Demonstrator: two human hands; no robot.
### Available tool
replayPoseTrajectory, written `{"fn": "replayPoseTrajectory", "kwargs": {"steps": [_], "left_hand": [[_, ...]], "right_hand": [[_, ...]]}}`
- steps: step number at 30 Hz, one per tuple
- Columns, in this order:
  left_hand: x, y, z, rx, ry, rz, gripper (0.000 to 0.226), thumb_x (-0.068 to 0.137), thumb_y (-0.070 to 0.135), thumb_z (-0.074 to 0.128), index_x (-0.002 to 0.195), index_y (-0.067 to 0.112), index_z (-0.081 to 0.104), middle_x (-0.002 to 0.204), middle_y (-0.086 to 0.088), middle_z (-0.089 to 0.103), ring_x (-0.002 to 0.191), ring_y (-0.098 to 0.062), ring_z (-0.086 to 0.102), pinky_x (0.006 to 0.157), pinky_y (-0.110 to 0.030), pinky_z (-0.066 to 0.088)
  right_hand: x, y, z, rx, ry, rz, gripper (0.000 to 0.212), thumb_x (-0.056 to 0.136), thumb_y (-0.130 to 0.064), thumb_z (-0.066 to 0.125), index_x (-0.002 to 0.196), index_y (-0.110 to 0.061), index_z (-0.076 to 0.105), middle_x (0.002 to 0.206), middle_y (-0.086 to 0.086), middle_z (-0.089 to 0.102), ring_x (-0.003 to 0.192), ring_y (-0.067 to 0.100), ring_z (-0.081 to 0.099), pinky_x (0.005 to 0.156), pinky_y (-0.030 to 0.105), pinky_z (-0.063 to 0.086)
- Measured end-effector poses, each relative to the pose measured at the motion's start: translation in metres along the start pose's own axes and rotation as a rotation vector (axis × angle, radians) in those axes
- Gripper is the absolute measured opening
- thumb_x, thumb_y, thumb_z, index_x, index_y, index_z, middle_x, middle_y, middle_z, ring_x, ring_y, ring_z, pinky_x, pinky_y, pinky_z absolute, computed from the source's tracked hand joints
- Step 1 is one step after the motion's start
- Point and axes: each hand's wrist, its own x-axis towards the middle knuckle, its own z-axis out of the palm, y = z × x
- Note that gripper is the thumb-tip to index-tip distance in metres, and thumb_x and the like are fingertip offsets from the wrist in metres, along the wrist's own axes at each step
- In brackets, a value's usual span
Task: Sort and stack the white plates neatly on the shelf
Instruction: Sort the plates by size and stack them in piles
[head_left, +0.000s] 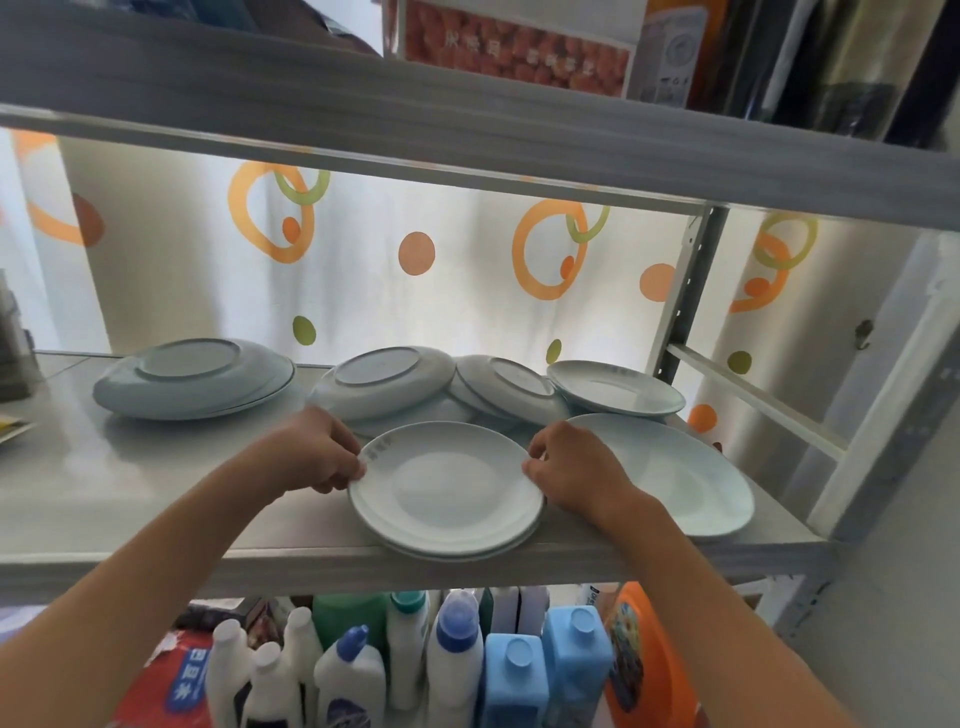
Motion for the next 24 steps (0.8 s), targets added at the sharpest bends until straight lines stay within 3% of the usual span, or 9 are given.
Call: {"fn": "replayPoseTrajectory", "kwargs": {"steps": [6, 10, 17, 20, 24], "left_hand": [[0.007, 0.004, 0.0, 0.128, 0.004, -0.013, 0.007, 0.073, 0.007, 0.075, 0.07, 0.001, 0.073, 0.055, -0.011, 0.056, 0.052, -0.022, 0.046, 0.049, -0.021, 0.039], [0.012, 0.024, 0.008, 0.372, 0.189, 0.132, 0.024, 0.072, 0.029, 0.076, 0.063, 0.009, 0.065, 0.057, 0.0, 0.054, 0.059, -0.017, 0.048, 0.056, -0.026, 0.036], [0.033, 0.089, 0.048, 0.325, 0.26, 0.455, 0.012, 0.078, 0.026, 0.071, 0.088, 0.019, 0.071, 0.069, 0.011, 0.058, 0.072, -0.015, 0.058, 0.066, -0.026, 0.042], [0.046, 0.119, 0.071, 0.323, 0.232, 0.572, 0.013, 0.084, 0.022, 0.064, 0.092, 0.016, 0.072, 0.079, 0.003, 0.064, 0.078, -0.018, 0.061, 0.073, -0.03, 0.049], [0.07, 0.153, 0.11, 0.451, 0.181, 0.713, 0.023, 0.093, 0.017, 0.051, 0.106, 0.014, 0.07, 0.104, -0.007, 0.064, 0.097, -0.025, 0.06, 0.084, -0.032, 0.046]], "right_hand": [[0.002, -0.001, -0.002, -0.016, -0.025, -0.005, 0.023, 0.082, -0.025, 0.058, 0.079, -0.008, 0.072, 0.076, 0.009, 0.071, 0.073, 0.025, 0.066, 0.069, 0.035, 0.057], [0.002, 0.001, -0.008, 0.134, 0.077, 0.038, 0.02, 0.085, -0.025, 0.059, 0.088, -0.01, 0.073, 0.082, 0.006, 0.071, 0.078, 0.023, 0.065, 0.076, 0.034, 0.055], [0.011, 0.023, -0.023, 0.338, 0.157, 0.108, 0.015, 0.087, -0.025, 0.06, 0.093, -0.015, 0.07, 0.086, 0.001, 0.071, 0.081, 0.016, 0.065, 0.078, 0.03, 0.053], [0.018, 0.044, -0.035, 0.369, 0.2, 0.159, 0.015, 0.087, -0.022, 0.061, 0.088, -0.012, 0.071, 0.082, 0.003, 0.071, 0.078, 0.018, 0.065, 0.076, 0.033, 0.055], [0.025, 0.075, -0.051, 0.424, 0.273, 0.264, 0.014, 0.084, -0.019, 0.061, 0.078, -0.011, 0.071, 0.066, 0.002, 0.067, 0.068, 0.019, 0.065, 0.068, 0.03, 0.054]]}}
